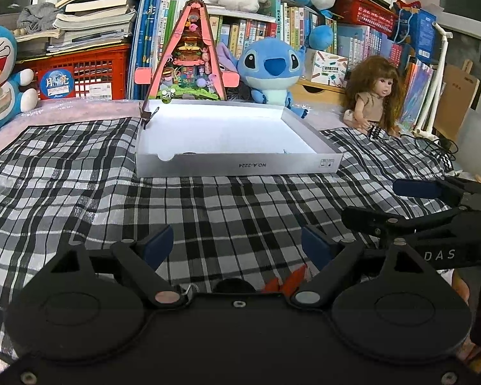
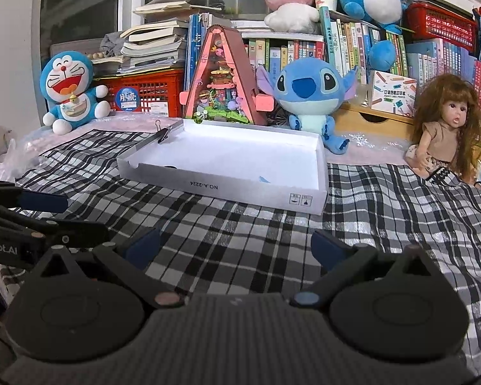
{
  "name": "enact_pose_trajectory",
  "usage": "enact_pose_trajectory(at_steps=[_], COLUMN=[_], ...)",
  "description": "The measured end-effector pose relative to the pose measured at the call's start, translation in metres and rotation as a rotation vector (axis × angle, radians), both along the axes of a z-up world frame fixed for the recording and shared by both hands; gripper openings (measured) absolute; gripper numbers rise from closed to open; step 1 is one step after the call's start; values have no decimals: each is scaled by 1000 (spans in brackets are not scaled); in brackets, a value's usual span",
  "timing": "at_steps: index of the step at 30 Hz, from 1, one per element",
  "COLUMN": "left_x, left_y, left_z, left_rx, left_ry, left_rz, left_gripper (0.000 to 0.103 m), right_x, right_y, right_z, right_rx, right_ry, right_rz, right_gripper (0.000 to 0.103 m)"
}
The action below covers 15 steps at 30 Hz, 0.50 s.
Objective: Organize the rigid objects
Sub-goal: 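Open the left tool to drop the lid in the tray while the right tool drops the clip, then reach the left tool to the black binder clip while the right tool reaches a black cup lid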
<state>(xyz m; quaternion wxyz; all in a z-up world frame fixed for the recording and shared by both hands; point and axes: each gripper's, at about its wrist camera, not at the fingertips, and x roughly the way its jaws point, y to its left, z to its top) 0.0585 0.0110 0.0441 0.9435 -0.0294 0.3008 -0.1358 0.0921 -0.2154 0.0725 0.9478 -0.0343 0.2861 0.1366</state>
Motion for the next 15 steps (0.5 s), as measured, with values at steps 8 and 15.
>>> enact_pose_trajectory(at_steps=[8, 15], left_x=[-18, -25], left_y=[-4, -2], left_z=[-9, -15], left_rx=[55, 54], left_ry=[-36, -39], left_rz=[3, 12], left_gripper=[86, 86], right_x=[-12, -19], right_y=[-5, -11], right_z=[-10, -19], right_rx=[6, 13], right_ry=[11, 27], right_rz=[-19, -41], right_gripper=[103, 103])
